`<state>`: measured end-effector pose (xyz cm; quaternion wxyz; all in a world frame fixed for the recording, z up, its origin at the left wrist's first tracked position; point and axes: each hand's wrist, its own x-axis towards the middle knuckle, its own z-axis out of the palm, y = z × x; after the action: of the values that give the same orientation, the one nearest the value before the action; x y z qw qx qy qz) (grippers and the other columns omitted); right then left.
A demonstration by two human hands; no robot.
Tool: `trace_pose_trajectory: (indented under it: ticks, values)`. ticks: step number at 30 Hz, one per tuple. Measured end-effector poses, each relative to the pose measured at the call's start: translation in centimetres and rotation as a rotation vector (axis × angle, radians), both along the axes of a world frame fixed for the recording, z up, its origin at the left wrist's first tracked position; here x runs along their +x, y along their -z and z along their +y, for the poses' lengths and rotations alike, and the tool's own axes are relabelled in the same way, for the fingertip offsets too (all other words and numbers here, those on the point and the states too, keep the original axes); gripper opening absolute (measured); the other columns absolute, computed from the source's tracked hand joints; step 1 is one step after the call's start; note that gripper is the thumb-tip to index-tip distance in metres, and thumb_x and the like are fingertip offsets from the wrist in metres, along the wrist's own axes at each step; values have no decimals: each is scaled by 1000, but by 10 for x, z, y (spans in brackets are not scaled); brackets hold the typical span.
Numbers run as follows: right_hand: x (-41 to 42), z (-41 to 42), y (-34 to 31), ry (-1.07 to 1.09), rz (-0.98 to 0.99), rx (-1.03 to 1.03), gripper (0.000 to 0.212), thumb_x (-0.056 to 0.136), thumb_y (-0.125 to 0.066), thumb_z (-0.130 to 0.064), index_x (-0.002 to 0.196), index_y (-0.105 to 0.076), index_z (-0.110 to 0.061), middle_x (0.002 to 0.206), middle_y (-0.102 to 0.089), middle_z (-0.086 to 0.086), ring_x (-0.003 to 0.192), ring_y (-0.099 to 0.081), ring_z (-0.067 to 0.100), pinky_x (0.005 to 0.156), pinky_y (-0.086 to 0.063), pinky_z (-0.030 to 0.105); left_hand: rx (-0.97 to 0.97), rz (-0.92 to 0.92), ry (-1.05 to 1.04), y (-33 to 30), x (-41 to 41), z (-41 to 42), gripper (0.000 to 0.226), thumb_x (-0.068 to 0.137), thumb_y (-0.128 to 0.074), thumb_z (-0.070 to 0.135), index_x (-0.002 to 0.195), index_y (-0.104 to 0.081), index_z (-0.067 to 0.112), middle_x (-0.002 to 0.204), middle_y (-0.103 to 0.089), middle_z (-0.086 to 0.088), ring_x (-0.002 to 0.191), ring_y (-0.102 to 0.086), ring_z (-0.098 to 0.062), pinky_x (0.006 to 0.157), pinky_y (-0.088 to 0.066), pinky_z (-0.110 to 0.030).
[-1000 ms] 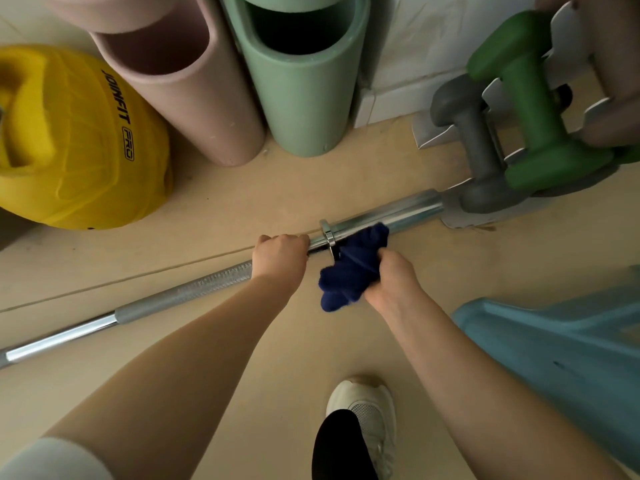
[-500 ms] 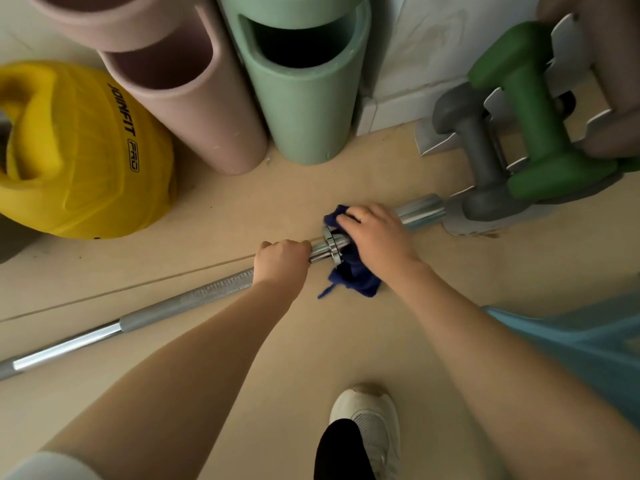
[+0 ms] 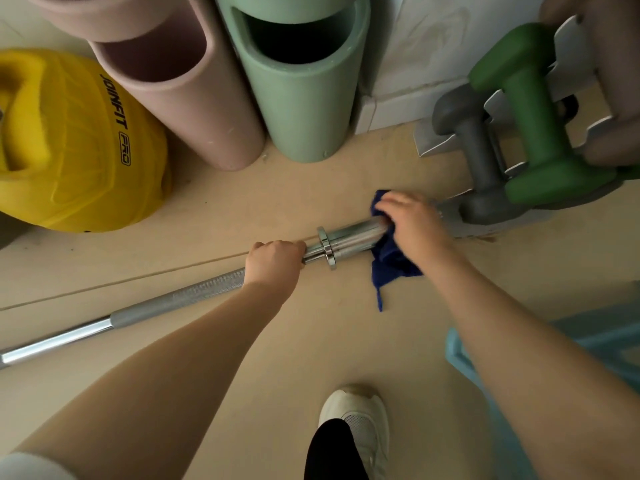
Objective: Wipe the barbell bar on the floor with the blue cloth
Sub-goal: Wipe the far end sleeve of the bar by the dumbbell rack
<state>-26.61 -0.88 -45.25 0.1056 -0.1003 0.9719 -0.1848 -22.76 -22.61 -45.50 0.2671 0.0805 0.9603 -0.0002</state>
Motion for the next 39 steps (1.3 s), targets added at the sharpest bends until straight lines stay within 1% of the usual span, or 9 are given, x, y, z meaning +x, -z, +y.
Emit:
trace_pose_trajectory:
  ticks: [5,9,14,19,23,28,34,37,39]
  values:
    - [-7,30,13,169,-34,291,27,87,-45,1,110,-59,-1,124,-54,16,109,-46,39,92,-40,43,3,-4,-7,-2,2,1,15,96,-48,19,107,-57,20,98,-69,-4,90,-63,-26,72,-28,-26]
    - [-7,1,4,275,-51,79,30,77,-49,8,101,-63,-2,109,-63,17,104,-52,37,86,-42,41,10,-6,-29,-6,4,1,14,96,-48,18,106,-57,18,99,-68,-4,94,-60,-27,72,-29,-27]
    - [22,-65,-12,103,-93,-260,36,74,-47,12,102,-65,0,108,-66,17,102,-58,34,85,-42,37,16,5,-22,-6,9,1,19,96,-46,20,113,-54,18,108,-64,-3,101,-56,-26,85,-37,-31]
    - [27,-61,-2,-102,-87,-116,42,72,-55,7,112,-61,-7,116,-63,14,101,-57,36,84,-46,41,73,21,-49,-5,26,-12,51,92,-50,10,139,-33,20,135,-46,-1,125,-40,-25,100,-34,-33]
    - [11,-26,-5,111,-54,134,39,78,-52,3,113,-62,-10,113,-62,16,101,-55,37,85,-41,40,35,52,-88,-7,35,-40,58,91,-51,8,143,-28,19,137,-42,-3,125,-41,-25,100,-35,-34]
    - [5,-78,-33,206,-137,-216,39,87,-40,3,123,-56,-3,124,-57,18,114,-52,32,96,-36,35,36,19,-190,-12,48,-67,51,94,-48,17,142,-32,17,139,-42,-3,126,-41,-26,102,-34,-35]
    - [51,-137,-12,-370,-163,33,40,87,-32,2,123,-48,-2,122,-55,18,110,-54,35,88,-43,45,38,41,-252,-10,55,-84,42,91,-55,15,132,-49,17,129,-51,-7,119,-46,-30,95,-37,-38]
    - [53,-131,-10,-524,-129,202,53,86,-13,-9,128,-45,-4,130,-51,16,121,-47,33,106,-30,43,26,32,-268,-9,55,-91,34,93,-53,20,128,-53,17,123,-53,-7,116,-47,-30,93,-38,-38]
    - [37,-120,-5,-504,-61,320,42,89,-24,-9,121,-51,-10,123,-58,10,117,-50,28,113,-14,43,27,13,-243,-9,53,-93,31,95,-50,20,125,-53,17,120,-53,-7,113,-47,-29,89,-39,-36]
